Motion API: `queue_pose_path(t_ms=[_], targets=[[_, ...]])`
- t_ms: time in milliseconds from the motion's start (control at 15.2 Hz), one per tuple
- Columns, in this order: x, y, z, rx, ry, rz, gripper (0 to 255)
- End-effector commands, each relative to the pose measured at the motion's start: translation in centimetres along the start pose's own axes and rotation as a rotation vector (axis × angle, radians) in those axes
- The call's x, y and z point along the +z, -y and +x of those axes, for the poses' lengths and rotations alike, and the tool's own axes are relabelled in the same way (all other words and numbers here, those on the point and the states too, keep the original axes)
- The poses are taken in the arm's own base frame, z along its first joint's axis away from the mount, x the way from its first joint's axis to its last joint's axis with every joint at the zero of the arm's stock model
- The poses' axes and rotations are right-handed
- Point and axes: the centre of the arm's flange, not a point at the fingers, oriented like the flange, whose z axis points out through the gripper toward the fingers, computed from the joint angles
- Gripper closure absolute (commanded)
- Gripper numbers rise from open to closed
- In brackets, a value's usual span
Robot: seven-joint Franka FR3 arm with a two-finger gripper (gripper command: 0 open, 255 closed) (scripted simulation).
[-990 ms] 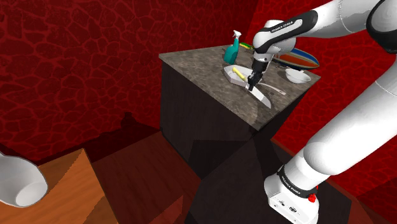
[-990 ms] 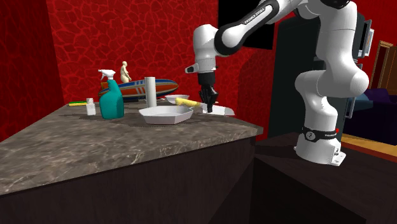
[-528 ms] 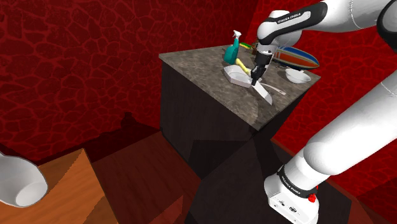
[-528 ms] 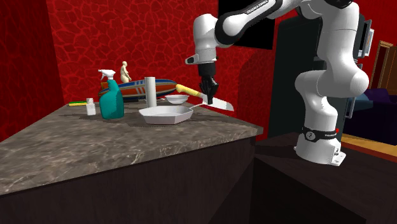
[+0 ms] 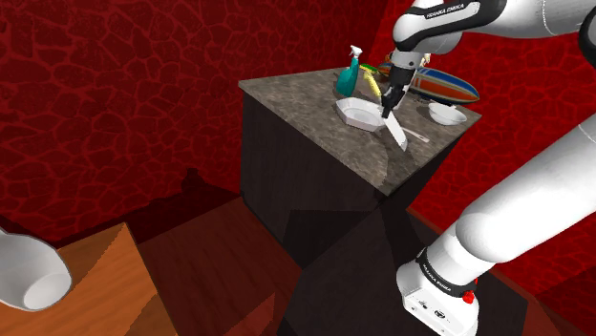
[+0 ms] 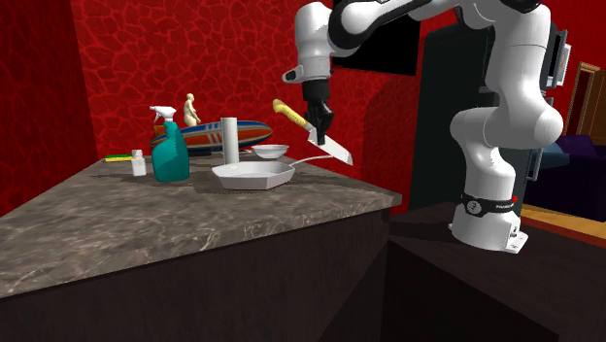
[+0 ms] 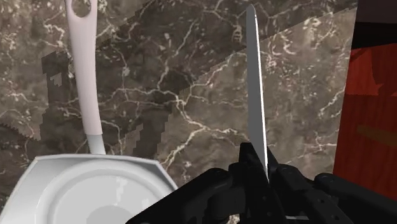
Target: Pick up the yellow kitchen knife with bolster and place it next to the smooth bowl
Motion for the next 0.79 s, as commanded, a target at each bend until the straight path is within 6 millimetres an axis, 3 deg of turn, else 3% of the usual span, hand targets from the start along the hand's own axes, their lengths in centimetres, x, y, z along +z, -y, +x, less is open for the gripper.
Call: queue_pose_path(t_ms=[0, 726], targets=[[-1.0, 0.1, -0.1, 0.000, 0.000, 0.000, 255], [-1.2, -14.2, -2.5, 0.000, 0.000, 0.000, 255]])
